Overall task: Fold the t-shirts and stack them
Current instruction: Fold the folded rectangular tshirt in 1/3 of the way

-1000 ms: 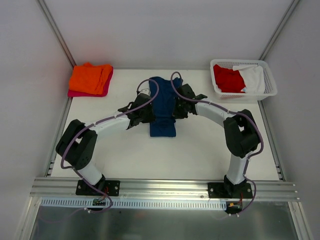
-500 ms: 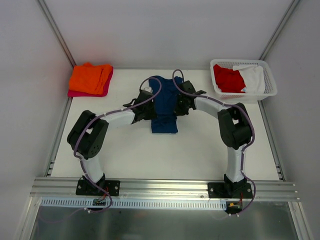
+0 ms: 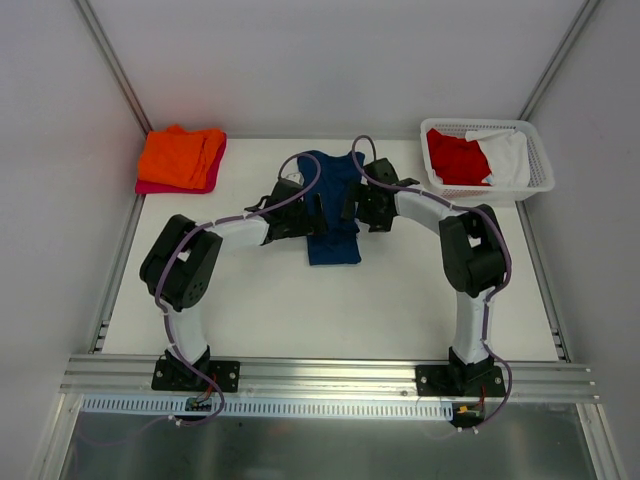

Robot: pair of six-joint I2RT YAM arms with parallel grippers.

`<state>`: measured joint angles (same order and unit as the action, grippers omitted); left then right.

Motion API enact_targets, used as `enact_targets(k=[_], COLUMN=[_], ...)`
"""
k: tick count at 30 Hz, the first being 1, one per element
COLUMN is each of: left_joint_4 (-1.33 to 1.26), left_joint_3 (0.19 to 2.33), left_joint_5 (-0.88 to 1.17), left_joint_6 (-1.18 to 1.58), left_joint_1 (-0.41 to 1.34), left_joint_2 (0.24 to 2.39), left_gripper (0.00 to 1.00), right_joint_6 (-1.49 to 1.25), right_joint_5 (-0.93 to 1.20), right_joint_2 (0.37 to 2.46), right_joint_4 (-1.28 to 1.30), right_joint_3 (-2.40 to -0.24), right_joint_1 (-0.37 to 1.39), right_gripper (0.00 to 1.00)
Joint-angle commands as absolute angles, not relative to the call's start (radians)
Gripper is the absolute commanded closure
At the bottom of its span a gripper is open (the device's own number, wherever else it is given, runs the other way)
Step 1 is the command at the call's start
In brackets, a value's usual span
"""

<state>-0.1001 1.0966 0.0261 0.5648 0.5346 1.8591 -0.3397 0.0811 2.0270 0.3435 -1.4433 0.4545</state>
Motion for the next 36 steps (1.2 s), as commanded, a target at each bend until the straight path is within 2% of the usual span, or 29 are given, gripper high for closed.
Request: enact_targets(k=[1, 9, 14, 19, 21, 25, 27, 30, 36], left_joint_4=[-0.143, -0.141, -0.088, -0.006, 0.023, 0.037, 0.051, 0.061, 0.094], left_joint_3=[1.080, 1.035, 0.994, 0.953, 0.907, 0.813, 0.767, 0.717, 0.673], left_joint_5=[0.049, 0.057, 0.023, 0.018, 0.009, 0.006, 0.008, 0.006, 0.005], left_joint_6=[0.546, 0.543, 0.529, 0.540, 0.551, 0.580, 0.594, 0.614, 0.627], left_joint_1=[0.531, 0.531, 0.546, 0.561, 0.574, 0.586, 0.592, 0.615, 0.627], left_joint_2=[1.839, 1.718, 1.476, 1.243, 1.154, 1.048, 1.008, 0.948, 0.852], left_gripper=[0.01, 0.01, 0.01, 0.01, 0.01, 0.01, 0.01, 0.01, 0.01], right_joint_6=[-0.328, -0.315, -0.281, -0.293, -0.305, -0.342, -0.359, -0.365, -0.390], right_joint_5=[0.061, 0.006, -0.132, -0.167, -0.176, -0.181, -0.167, -0.150, -0.121], right_joint_2=[2.005, 1.896, 1.715, 1.565, 1.510, 1.473, 1.485, 1.534, 1.621], right_joint_4=[0.353, 0.408, 0.515, 0.589, 0.592, 0.584, 0.569, 0.561, 0.522], right_joint_3=[-1.445, -1.436, -1.454, -1.451, -1.436, -1.384, -1.370, -1.367, -1.379], right_joint_1=[0.453, 0.475, 0.532, 0.586, 0.618, 0.658, 0.666, 0.675, 0.692], right_gripper=[0.01, 0.01, 0.00, 0.01, 0.09, 0.80, 0.92, 1.00, 0.99])
